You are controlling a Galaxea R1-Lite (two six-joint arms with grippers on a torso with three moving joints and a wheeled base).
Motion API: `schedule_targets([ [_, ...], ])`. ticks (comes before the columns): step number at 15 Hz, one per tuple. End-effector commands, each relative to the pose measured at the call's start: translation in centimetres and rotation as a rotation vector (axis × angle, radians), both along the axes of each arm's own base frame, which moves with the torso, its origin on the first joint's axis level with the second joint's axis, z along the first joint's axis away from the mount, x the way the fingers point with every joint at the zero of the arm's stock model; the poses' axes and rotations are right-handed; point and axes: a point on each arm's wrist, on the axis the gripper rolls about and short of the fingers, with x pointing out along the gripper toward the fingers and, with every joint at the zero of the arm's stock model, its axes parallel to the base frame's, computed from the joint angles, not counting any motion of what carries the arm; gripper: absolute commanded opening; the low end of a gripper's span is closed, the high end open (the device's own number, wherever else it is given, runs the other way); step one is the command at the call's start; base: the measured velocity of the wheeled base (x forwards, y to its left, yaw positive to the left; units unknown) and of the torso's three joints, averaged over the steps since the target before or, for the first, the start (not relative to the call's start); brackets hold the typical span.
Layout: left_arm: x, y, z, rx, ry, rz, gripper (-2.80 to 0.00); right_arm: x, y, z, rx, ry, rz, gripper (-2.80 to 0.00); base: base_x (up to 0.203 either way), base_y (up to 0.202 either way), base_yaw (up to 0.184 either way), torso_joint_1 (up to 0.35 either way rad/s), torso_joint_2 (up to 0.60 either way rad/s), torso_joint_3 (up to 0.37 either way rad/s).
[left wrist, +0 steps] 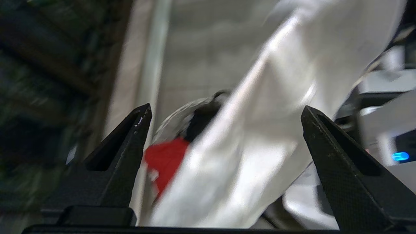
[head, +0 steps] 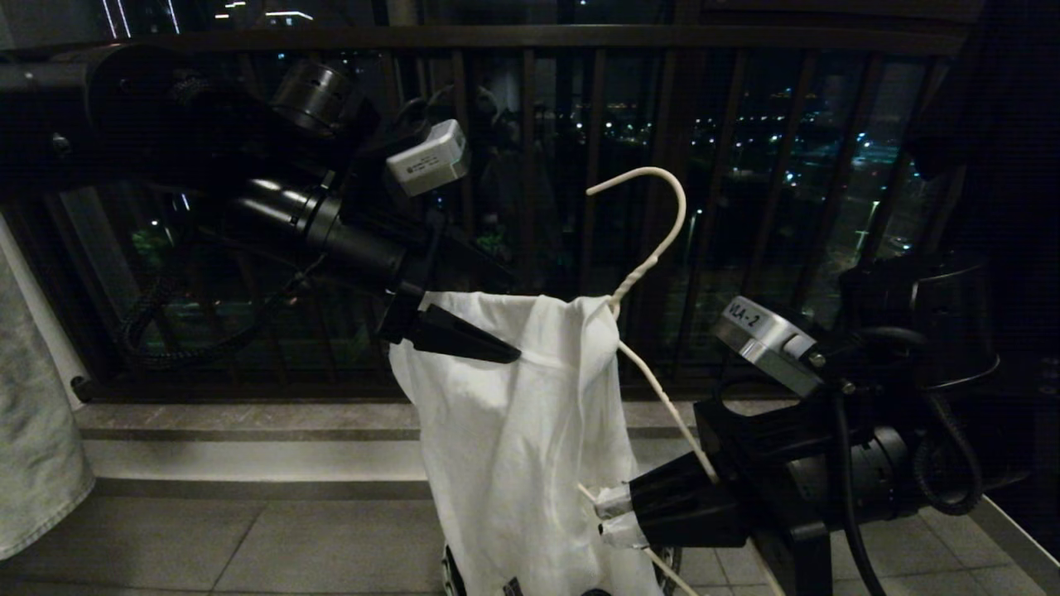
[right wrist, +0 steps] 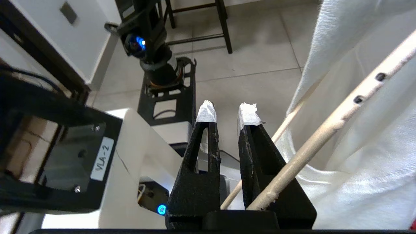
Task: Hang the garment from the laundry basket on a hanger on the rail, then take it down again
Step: Hang the clothes on the clothes rack
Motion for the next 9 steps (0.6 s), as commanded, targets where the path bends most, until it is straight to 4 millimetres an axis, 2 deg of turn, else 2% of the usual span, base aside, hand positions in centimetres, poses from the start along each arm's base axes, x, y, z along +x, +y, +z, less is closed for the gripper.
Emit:
schedule_targets([
  [1,-0.1,-0.1,-0.5,0.007,0.05,-0.019,0.0,-0.1,-0.1,-0.3,-0.003,-0.022,0.013,-2.8,0.0,0.0,0.0,0.0,0.0,0.0],
  [4,-1.0,0.3,-1.2,0.03,0.158,-0.036,0.0,-0.1,-0.1,-1.4,-0.026,-0.079,0.037,-2.8,0.0,0.0,0.0,0.0,0.0,0.0],
  [9,-0.5,-0.6,-2.2,0.034,0.195,-0.062,0.0,0.4,0.0,-2.5,-0.048,-0.109,0.048,-2.8,0.0,0.0,0.0,0.0,0.0,0.0],
])
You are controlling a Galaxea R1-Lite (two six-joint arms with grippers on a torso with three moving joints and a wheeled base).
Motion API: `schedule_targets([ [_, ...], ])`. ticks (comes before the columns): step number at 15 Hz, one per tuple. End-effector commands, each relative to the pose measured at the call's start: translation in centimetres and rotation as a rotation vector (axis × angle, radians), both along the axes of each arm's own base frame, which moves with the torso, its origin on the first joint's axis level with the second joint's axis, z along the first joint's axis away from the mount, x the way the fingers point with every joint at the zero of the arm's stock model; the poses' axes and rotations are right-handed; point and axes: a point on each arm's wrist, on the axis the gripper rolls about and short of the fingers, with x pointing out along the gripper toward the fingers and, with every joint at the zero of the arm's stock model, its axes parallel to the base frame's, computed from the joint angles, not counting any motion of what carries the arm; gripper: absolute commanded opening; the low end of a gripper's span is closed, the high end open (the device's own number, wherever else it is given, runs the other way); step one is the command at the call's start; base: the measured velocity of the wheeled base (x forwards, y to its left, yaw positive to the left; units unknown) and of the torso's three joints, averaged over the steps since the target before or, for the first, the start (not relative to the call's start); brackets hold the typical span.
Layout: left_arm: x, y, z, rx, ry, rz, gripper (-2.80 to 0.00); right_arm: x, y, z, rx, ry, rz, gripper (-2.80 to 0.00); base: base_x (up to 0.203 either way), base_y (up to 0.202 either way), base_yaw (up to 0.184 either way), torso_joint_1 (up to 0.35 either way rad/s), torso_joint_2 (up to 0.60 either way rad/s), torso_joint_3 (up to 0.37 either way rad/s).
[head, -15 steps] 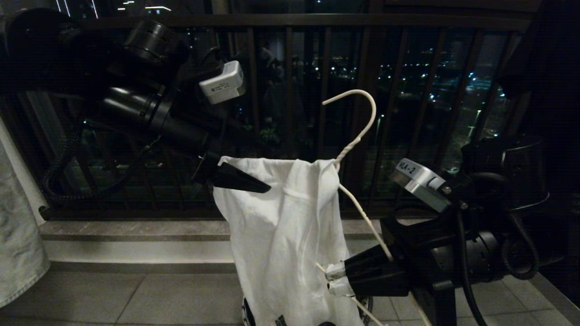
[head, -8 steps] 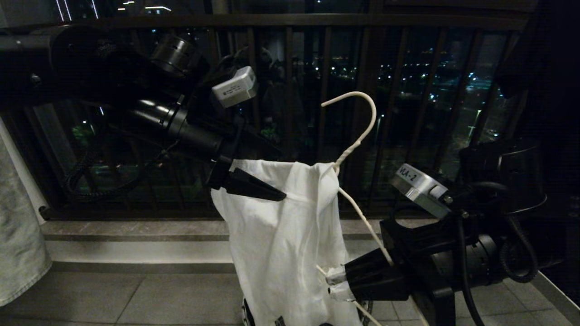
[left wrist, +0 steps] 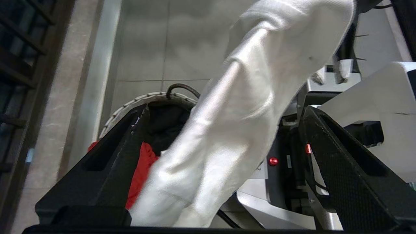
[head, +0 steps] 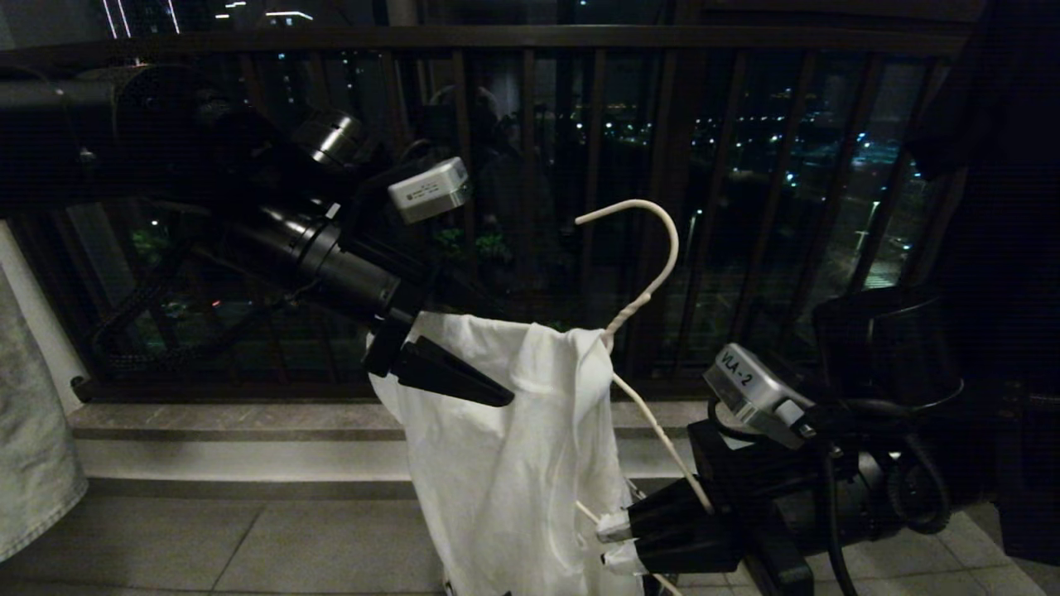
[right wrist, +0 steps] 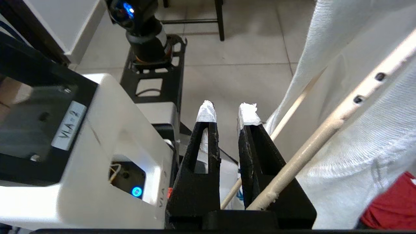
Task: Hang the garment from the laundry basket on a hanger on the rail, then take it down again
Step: Hang the clothes on the clothes rack
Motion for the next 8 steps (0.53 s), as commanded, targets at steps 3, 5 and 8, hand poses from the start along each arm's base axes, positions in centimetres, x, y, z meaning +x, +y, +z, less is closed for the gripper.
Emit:
schedule_targets([
  [3,0.81,-0.88,-0.93,-0.02,0.04,-0.035,0.0,0.05,-0.07,-0.14,0.001,-0.004,0.003,-2.8,0.0,0.0,0.0,0.0,0.0,0.0],
  [5,0.87,-1.03,-1.08,-0.022,0.052,-0.038,0.0,0.18,-0.25,-0.11,0.002,-0.012,-0.004,-2.8,0.0,0.0,0.0,0.0,0.0,0.0],
  [8,0.77,-1.04,-1.03,-0.018,0.057,-0.033,0.0,0.21,-0.35,-0.04,0.004,-0.017,-0.008,-2.8,0.0,0.0,0.0,0.0,0.0,0.0],
])
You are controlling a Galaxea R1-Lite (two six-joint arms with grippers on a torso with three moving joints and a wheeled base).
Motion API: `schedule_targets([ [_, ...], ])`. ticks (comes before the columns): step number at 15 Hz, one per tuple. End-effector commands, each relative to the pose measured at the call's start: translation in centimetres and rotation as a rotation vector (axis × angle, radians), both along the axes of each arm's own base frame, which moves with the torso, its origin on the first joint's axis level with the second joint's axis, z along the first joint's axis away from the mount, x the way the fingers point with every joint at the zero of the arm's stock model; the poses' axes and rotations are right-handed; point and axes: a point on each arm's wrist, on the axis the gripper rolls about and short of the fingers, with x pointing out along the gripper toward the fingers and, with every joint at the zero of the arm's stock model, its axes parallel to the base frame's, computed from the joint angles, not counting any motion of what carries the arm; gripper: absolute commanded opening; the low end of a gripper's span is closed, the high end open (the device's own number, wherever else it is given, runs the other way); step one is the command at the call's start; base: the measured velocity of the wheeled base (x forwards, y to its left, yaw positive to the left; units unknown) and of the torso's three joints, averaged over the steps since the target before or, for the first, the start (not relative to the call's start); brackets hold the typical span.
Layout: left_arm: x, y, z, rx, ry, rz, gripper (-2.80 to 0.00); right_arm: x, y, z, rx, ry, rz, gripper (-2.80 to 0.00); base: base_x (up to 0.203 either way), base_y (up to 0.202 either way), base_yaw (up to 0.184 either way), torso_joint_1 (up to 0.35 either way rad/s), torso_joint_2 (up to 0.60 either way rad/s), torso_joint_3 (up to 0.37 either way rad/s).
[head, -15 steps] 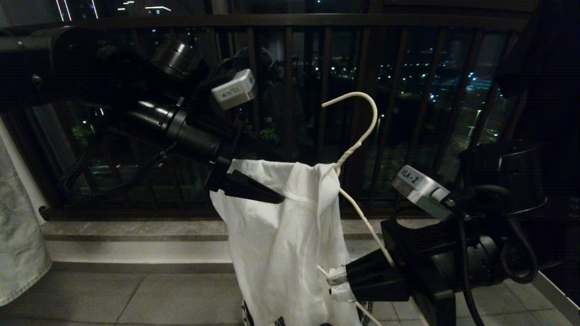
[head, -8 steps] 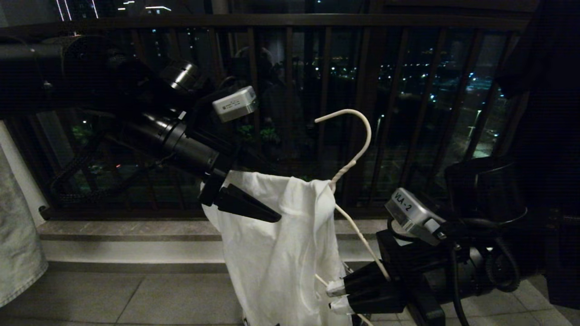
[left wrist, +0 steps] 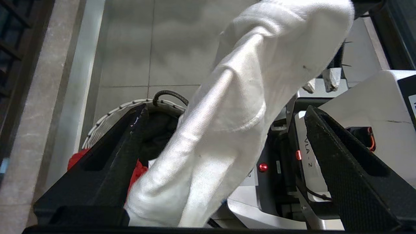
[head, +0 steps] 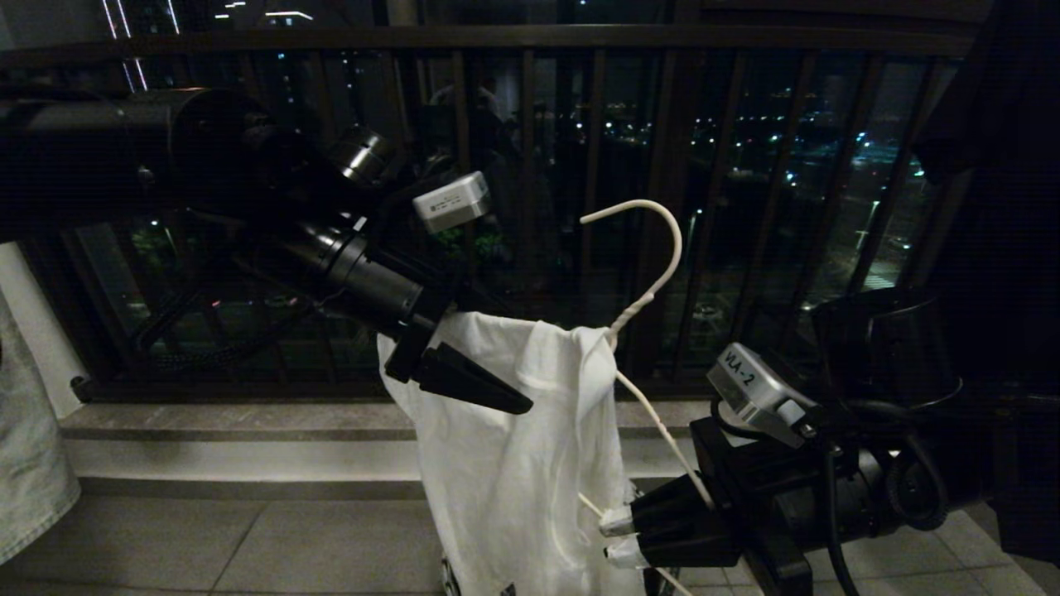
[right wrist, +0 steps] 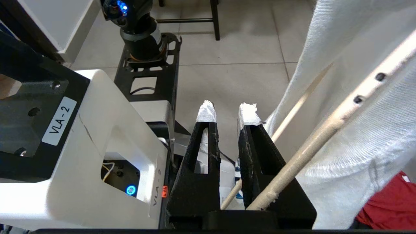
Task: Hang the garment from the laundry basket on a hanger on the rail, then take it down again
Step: Hang the clothes on the clothes rack
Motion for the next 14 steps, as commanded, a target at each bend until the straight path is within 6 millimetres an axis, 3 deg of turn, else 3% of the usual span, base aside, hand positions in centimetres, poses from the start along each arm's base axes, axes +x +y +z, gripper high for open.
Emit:
schedule_targets([
  [1,-0.1,0.0,0.0,0.0,0.004,-0.002,0.0,0.0,0.0,0.1,0.004,-0.005,0.003,-2.8,0.0,0.0,0.0,0.0,0.0,0.0],
  [6,-0.1,0.0,0.0,0.004,0.009,0.001,0.0,0.0,-0.2,0.3,0.007,-0.013,-0.005,-2.8,0.0,0.0,0.0,0.0,0.0,0.0],
  [7,-0.2,0.0,0.1,0.002,0.007,0.003,-2.8,0.0,-0.2,0.3,0.007,-0.015,-0.008,-2.8,0.0,0.0,0.0,0.0,0.0,0.0],
  [14,-0.2,0.1,0.0,0.017,0.001,0.012,-2.8,0.5,-1.1,0.9,0.02,-0.035,-0.047,-2.8,0.0,0.0,0.0,0.0,0.0,0.0],
])
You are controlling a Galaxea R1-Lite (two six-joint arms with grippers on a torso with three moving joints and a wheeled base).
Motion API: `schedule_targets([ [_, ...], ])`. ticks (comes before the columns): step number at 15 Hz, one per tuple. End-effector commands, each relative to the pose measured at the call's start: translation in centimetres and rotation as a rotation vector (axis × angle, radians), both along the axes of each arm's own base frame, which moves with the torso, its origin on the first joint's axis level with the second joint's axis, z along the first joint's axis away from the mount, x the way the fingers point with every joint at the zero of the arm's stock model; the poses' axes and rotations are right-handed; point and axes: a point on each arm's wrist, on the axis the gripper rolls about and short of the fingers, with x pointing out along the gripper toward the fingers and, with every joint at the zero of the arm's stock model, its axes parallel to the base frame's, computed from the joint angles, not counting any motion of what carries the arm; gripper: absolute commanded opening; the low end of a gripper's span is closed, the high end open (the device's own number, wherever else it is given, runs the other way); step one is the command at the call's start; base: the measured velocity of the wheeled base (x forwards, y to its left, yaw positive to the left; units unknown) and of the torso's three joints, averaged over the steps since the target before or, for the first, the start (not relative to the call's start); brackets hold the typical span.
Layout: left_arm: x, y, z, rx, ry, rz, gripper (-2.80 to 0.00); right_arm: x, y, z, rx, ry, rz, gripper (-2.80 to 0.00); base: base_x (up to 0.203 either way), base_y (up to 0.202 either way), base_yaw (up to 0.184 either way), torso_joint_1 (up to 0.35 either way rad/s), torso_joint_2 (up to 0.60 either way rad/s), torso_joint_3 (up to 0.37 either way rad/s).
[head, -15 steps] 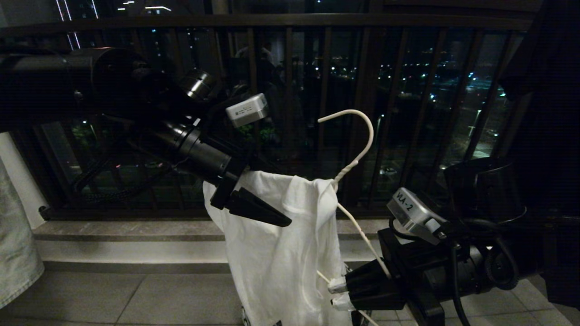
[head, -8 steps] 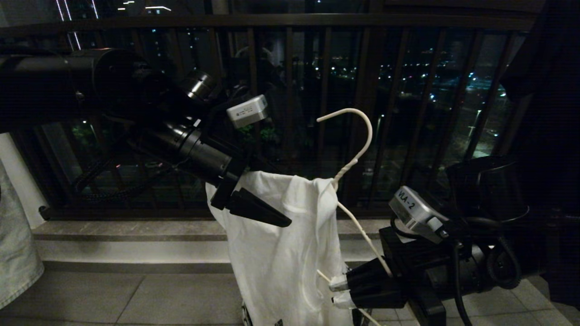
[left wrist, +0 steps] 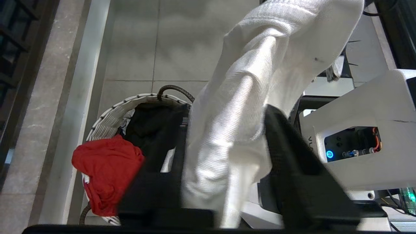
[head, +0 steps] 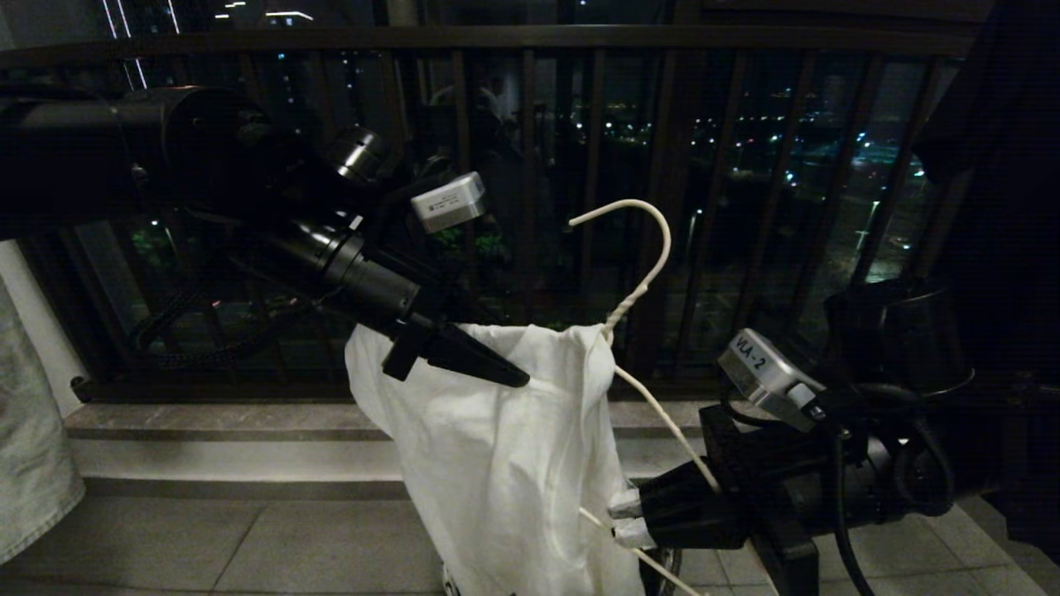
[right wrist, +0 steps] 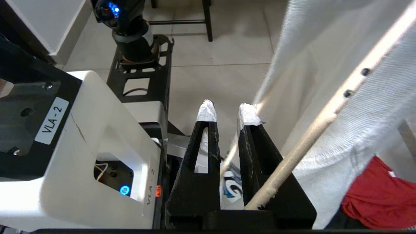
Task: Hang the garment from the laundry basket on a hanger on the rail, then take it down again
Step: Hang the clothes on the clothes rack
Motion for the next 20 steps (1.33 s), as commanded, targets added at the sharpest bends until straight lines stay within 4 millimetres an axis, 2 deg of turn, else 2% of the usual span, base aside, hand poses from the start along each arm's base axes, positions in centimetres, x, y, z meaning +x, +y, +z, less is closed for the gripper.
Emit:
schedule_targets([
  [1,-0.1,0.0,0.0,0.0,0.004,-0.005,-2.8,0.1,-0.5,0.5,0.014,-0.021,-0.013,-2.8,0.0,0.0,0.0,0.0,0.0,0.0],
  [4,-0.2,0.0,0.1,-0.001,0.001,-0.007,-2.8,0.6,-1.1,0.9,0.022,-0.034,-0.043,-2.8,0.0,0.0,0.0,0.0,0.0,0.0],
  [10,-0.4,0.2,0.3,-0.003,-0.005,-0.004,-2.8,0.7,-1.2,0.9,0.021,-0.035,-0.05,-2.8,0.0,0.0,0.0,0.0,0.0,0.0],
  [11,-0.4,0.2,0.4,-0.004,-0.009,-0.003,-2.8,0.7,-1.2,0.9,0.021,-0.035,-0.051,0.0,0.0,0.0,0.0,0.0,0.0,0.0],
  [14,-0.5,0.3,0.6,-0.005,-0.014,0.0,-2.8,1.1,-1.4,1.1,0.024,-0.039,-0.065,0.0,0.0,0.0,0.0,0.0,0.0,0.0],
  [20,-0.8,0.7,1.1,-0.007,-0.023,0.014,-2.8,3.4,-3.8,1.8,0.035,-0.063,-0.182,0.0,0.0,0.0,0.0,0.0,0.0,0.0],
])
